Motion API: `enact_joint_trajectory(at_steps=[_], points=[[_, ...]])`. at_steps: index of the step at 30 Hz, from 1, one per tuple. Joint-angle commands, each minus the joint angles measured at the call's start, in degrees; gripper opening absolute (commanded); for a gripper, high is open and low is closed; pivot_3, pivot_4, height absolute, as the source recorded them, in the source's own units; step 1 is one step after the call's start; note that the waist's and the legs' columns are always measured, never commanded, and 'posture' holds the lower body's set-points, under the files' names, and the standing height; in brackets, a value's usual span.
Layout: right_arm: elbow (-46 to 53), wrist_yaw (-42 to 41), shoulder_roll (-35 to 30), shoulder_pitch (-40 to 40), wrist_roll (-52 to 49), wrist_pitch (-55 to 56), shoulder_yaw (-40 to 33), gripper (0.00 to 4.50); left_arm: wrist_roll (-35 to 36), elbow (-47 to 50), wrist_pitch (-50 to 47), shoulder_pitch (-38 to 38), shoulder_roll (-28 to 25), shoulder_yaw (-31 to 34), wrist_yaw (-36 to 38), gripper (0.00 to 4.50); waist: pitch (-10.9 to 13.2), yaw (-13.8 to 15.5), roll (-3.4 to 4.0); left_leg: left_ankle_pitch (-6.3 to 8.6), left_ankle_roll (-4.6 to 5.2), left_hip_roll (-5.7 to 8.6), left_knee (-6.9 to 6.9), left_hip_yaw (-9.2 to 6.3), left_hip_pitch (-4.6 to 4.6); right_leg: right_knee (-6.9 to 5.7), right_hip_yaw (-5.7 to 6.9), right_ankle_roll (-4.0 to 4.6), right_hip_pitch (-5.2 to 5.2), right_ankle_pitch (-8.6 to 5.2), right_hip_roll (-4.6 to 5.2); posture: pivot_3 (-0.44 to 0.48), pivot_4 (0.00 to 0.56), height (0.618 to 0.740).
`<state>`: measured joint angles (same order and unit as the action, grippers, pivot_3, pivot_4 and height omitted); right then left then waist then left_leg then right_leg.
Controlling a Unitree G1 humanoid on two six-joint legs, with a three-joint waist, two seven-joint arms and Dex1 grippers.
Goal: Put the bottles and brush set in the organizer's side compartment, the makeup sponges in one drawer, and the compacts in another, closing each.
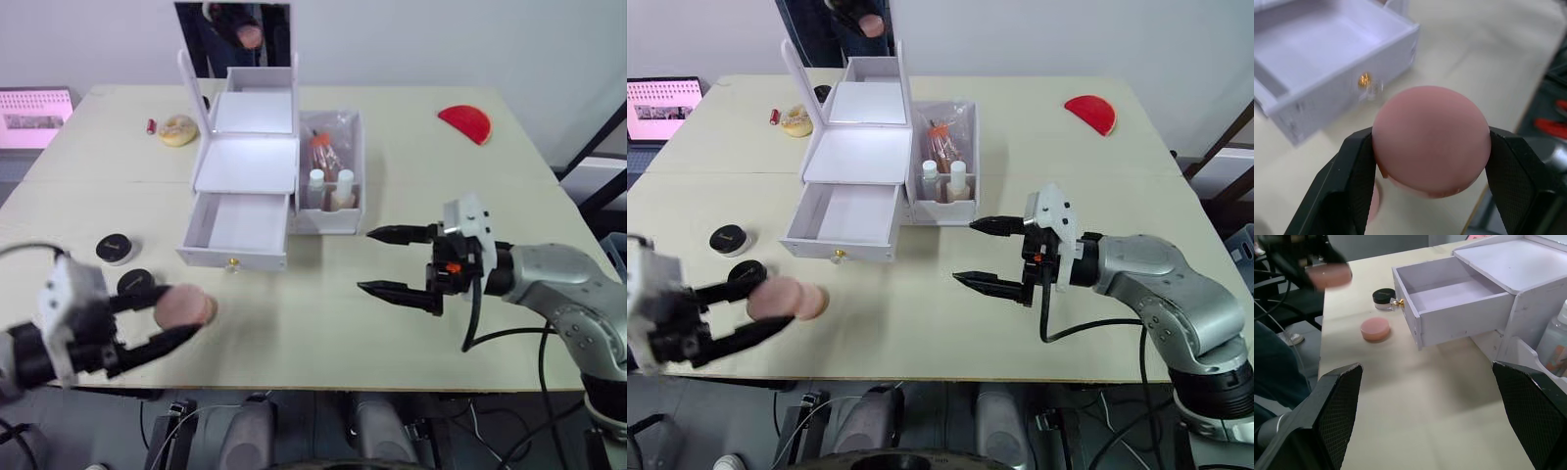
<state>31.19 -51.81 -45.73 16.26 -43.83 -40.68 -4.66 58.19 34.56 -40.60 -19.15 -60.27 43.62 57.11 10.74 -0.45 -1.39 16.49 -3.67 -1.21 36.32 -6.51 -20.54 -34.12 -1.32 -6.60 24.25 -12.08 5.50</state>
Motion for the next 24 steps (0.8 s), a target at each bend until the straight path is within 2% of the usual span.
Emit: enact_joint_trajectory(at_steps=[1,6,11,17,24], points=[[1.8,0.47,0.64,0.51,-0.86,0.98,-0.92,4.5,2.69,-9.75,-0.84,11.06,-5.25,-3.07,2.26,2.67,0.02,-0.33,0.06,0.0,0.0,0.0,-0.01,0.01,-0.01,0.02,-0.01,0.01,0.01,0.0,0.0,0.0,0.15,0.739],[2.22,0.32,-0.22,3.87,-4.43,-1.82,-1.86,4.5,-6.62,-25.96,4.26,29.72,-6.68,-19.01,8.26,2.67,0.06,-0.92,0.16,-0.01,0.01,0.0,-0.22,0.1,0.04,0.0,-0.06,0.26,0.08,0.18,-0.03,0.0,0.15,0.739],[1.79,0.83,0.49,7.91,-5.12,-1.51,-1.77,4.5,-13.67,-36.73,7.3,40.1,-3.99,-29.71,15.03,2.67,0.07,-0.72,0.17,-0.01,0.02,-0.28,-0.31,0.06,0.0,0.01,-0.06,0.24,0.18,0.17,-0.35,0.0,0.15,0.739],[1.49,3.04,2.36,10.2,-3.2,-0.5,-0.26,4.5,-18.8,-41.8,10.07,45.04,0.57,-34.42,18.1,2.67,0.07,-0.53,0.13,-0.01,0.02,-0.31,-0.27,0.06,-0.06,0.0,-0.06,0.24,0.18,0.16,-0.37,0.0,0.15,0.739],[1.06,5.22,4.33,12.31,-2.53,-0.72,0.9,4.5,-21.31,-42.74,10.36,47.37,3.89,-35.18,18.95,2.67,0.07,-0.56,0.13,-0.01,0.02,-0.33,-0.22,0.05,-0.04,-0.07,-0.07,0.27,0.18,0.18,-0.4,0.0,0.15,0.739]])
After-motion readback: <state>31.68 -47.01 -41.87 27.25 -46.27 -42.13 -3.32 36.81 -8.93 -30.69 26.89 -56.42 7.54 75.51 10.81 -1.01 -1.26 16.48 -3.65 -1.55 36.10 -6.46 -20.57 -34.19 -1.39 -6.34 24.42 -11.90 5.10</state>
